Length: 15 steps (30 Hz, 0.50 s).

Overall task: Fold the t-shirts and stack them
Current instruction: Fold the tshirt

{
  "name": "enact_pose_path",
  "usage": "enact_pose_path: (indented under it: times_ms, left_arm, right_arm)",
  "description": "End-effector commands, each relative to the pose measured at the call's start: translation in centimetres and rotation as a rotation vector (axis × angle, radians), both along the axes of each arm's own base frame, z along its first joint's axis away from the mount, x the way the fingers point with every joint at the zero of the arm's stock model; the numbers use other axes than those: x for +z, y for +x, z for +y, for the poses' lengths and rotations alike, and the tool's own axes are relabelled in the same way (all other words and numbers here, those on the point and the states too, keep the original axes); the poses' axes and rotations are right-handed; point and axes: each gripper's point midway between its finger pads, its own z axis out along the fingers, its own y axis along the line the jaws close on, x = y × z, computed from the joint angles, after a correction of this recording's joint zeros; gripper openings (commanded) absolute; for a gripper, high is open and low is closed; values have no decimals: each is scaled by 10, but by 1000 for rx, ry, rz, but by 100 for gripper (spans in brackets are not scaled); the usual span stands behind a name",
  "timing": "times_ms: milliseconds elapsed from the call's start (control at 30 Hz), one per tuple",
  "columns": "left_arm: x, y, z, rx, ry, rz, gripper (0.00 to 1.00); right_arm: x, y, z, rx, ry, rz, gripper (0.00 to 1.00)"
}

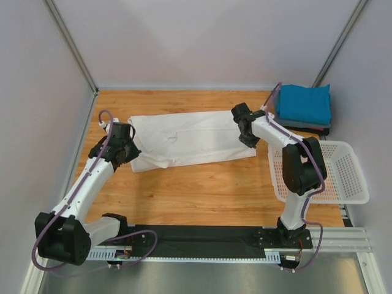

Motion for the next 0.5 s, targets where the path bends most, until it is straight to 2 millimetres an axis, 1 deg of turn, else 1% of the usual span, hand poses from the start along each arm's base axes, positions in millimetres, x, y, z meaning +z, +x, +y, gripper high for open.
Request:
enact_pose_path:
  times_ms: [0,33,67,233,333,367,433,467]
  left_arm:
    - [32,34,2,-44,68,-109,0]
    - [34,38,1,-63,81,-114,0]
    - [39,47,0,-69,87,-131,0]
    - [50,71,-3,-110,122,-167,0]
    - [47,83,-4,-131,141,-166,0]
    - [50,87,-5,-140,148,-174,0]
    - [47,95,-5,-144,159,-171,0]
    - [50,98,-6,-152,165,-176,0]
  right_arm:
    - [13,21,-5,-1,-12,-56,0]
    - [15,24,-4,1,-3,-60,0]
    - [13,25,-6,-1,-4,-56,1]
    - [7,37,-6,4,3,-49,0]
    - [2,41,-7,3,1,-37,0]
    - [4,44,-6,4,3,-43,0]
    - [2,47,-7,4,0,-40,0]
    - [3,50,-8,1,-1,-43,0]
